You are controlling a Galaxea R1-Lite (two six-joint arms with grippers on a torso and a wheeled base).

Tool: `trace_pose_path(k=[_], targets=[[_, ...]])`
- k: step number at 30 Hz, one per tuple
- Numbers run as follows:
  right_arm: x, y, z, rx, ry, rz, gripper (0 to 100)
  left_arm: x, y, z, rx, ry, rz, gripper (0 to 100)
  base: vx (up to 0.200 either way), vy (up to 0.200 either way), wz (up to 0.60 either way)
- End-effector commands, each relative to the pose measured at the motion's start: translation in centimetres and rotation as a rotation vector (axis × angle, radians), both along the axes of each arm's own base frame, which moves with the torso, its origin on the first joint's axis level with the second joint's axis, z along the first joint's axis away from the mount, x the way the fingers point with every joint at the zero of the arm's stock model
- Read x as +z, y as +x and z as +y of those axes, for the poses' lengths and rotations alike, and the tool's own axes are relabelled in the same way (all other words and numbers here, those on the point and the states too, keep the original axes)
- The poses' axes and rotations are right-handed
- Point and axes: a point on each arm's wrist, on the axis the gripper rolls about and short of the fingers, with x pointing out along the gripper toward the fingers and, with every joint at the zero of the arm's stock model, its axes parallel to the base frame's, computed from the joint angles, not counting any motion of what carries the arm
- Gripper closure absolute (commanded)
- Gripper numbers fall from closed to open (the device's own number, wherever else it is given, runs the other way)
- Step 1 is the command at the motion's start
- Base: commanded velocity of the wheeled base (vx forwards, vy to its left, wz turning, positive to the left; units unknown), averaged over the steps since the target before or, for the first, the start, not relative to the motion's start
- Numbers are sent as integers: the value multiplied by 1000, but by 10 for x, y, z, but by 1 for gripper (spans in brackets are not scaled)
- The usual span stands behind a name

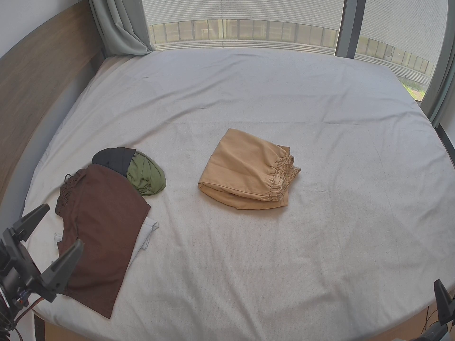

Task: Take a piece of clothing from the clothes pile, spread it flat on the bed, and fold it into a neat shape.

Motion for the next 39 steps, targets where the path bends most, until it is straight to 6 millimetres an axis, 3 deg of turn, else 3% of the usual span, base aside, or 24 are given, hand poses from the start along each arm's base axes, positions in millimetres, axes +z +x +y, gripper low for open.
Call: trace_pose_path(k=[1,9,16,20,26,31,34,39], targets=[[-10,-10,-2,-57,36,-48,0,-2,-42,10,53,-29,-118,0,0,0,0],[-22,-15,-1,-191,40,-20,0,-24,-72,16,116,-23,-104,0,0,0,0],[-41,-13,-3,-285,37,151,0,-53,-95,18,144,-25,-64,0,0,0,0],[-47,-12,-7,-438,35,210,0,-62,-95,19,204,-17,3,0,0,0,0],[-50,-12,-7,-434,45,237,0,-79,-100,19,367,-36,93,0,0,0,0],[-50,-12,-7,-434,44,237,0,-77,-101,20,413,-19,53,0,0,0,0],[-50,-12,-7,-434,44,237,0,-86,-100,22,502,10,130,0,0,0,0],[-50,-12,-6,-434,42,237,0,-84,-100,23,505,-26,126,0,0,0,0]])
